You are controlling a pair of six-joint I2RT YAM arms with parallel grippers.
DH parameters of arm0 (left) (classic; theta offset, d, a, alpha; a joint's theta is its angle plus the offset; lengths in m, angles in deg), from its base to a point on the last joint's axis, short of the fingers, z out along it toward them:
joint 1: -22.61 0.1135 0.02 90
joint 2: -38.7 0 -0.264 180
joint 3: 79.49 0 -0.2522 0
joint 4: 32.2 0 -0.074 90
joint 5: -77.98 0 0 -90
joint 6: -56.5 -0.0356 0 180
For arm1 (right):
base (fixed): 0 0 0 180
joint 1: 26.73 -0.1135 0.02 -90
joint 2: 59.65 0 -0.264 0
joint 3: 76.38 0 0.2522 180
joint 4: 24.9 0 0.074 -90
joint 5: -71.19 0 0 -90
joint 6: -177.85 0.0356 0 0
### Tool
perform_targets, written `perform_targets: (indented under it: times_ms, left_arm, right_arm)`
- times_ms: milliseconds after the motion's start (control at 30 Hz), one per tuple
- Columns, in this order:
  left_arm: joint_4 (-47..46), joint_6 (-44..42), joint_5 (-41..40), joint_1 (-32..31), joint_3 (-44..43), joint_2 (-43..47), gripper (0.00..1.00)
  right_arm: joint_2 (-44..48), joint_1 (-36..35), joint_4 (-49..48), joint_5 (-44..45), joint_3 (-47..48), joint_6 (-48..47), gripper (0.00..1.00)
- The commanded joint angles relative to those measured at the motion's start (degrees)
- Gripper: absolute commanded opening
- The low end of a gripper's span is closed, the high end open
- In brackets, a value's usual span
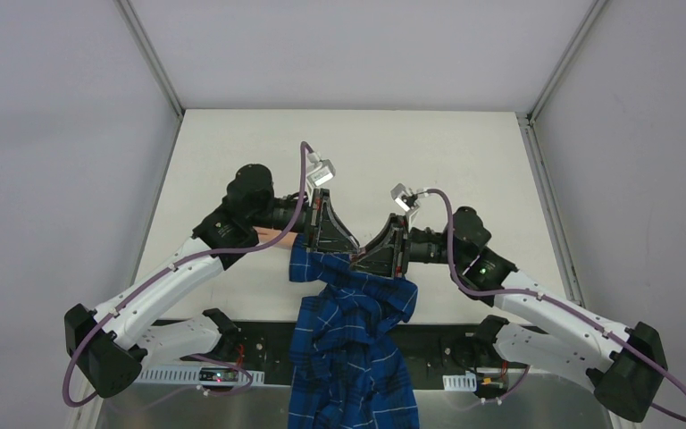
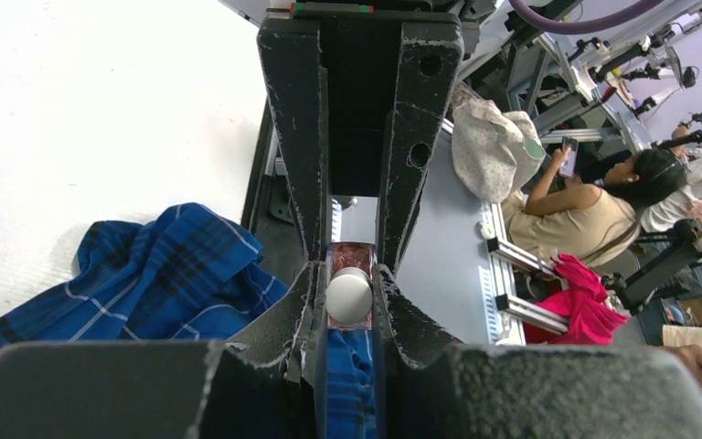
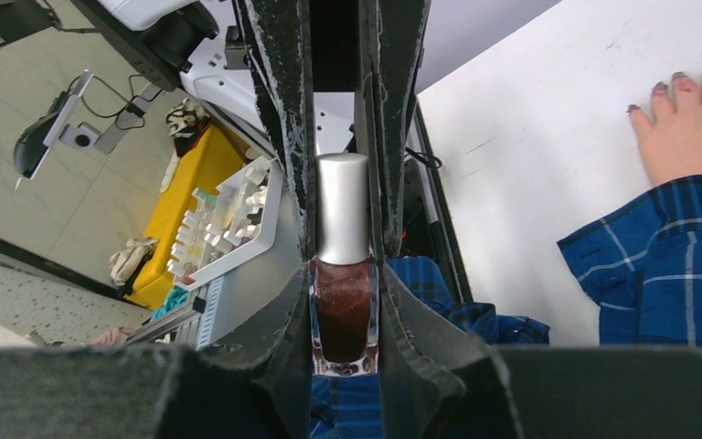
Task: Paint the nails
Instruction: Unscrew the nail polish bottle.
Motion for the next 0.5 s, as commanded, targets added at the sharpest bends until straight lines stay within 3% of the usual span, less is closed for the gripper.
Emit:
perform_targets:
  times_ms: [0,467]
  left_arm:
    - [-3.51,-0.62,-0.37,-0.91,-0.97,0.31,0.0]
    - [-2.63,1.78,-9.42,-0.78,0.77,-2.2,0.0]
  right_arm:
    - [0.48,-0.06,3.09,10.09,2.31,-3.17,0.0]
    - [-1.34,-4.42,9.59,40.51,3.54,-14.03,0.0]
